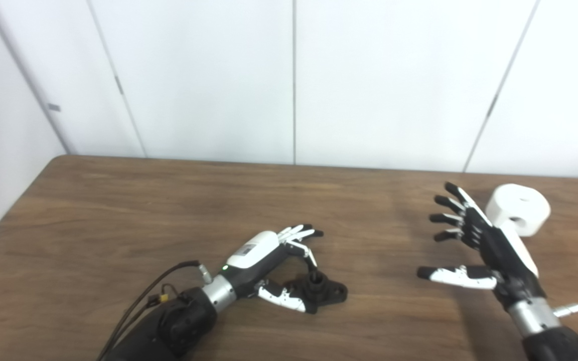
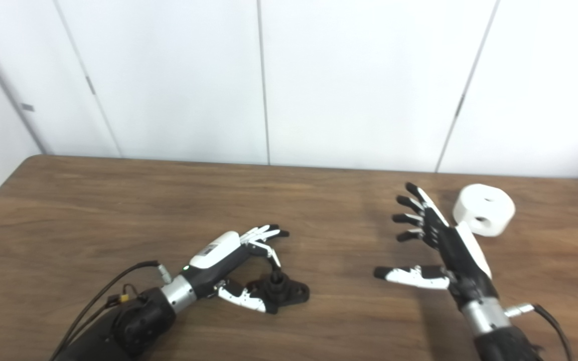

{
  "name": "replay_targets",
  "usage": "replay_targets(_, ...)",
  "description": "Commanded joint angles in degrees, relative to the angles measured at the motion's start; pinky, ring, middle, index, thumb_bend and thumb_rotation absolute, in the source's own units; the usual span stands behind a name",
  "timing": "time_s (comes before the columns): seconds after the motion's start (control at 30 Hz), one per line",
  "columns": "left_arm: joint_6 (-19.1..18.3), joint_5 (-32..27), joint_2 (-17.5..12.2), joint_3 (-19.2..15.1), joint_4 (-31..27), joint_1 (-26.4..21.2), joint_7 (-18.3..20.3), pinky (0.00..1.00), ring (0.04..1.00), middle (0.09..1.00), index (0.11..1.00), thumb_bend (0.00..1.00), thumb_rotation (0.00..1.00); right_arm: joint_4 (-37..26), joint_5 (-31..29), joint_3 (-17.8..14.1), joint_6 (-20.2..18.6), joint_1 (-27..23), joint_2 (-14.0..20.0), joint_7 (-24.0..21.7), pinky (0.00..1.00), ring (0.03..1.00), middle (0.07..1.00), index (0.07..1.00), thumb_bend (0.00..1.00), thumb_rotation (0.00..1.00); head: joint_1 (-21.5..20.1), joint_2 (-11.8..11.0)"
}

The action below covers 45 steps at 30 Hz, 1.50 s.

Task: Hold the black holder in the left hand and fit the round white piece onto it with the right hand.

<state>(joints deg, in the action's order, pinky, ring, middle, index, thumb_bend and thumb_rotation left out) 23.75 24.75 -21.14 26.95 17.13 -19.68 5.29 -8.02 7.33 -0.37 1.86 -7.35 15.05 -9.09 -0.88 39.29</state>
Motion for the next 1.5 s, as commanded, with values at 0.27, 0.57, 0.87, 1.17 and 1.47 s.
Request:
replay_targets(0.27, 3.1, 2.1, -3.4, 1.3, 0.9, 0.8, 2.3, 1.0, 1.0, 0.932, 0.481, 0.52, 0.07, -6.5, 9.2, 0.6, -3.5, -5.0, 1.9, 1.1, 0.57, 0.738, 0.858, 0.913, 0.75, 0.19, -15.2, -1.1)
replay_targets(0.57, 3.2, -1.8, -7.2, 3.8, 4.4, 0.7, 0.1, 1.0, 1.0, 0.925, 0.481, 0.52, 0.06, -12.3, 35.5, 3.9, -16.4, -11.8, 9.2, -2.0, 0.58, 0.736, 0.834, 0.867, 0.74, 0.21, -28.1, -5.5)
replay_targets(0.87, 3.2, -3.9, -8.9, 9.1, 8.3, -0.8, -4.1, 1.0, 1.0, 0.935, 0.48, 0.52, 0.06, -8.2, 48.1, 3.1, -19.2, -19.6, 13.3, -0.9, 0.76, 0.896, 0.921, 0.832, 0.77, 0.24, -34.6, -9.6)
replay_targets(1.17, 3.2, -5.7, -10.3, 10.3, 7.7, -0.6, -4.6, 1.0, 1.0, 0.939, 0.48, 0.52, 0.06, -3.6, 52.5, 5.4, -24.6, -27.2, 18.2, -14.5, 0.87, 0.997, 0.998, 0.868, 0.86, 0.36, -34.3, -9.7)
replay_targets(1.47, 3.2, -6.4, -11.6, 10.0, 6.3, 0.7, -4.3, 1.0, 1.0, 0.935, 0.481, 0.52, 0.06, 0.9, 52.2, 10.5, -27.3, -32.6, 20.0, -30.3, 0.89, 1.0, 1.0, 0.898, 0.99, 0.39, -34.9, -10.0)
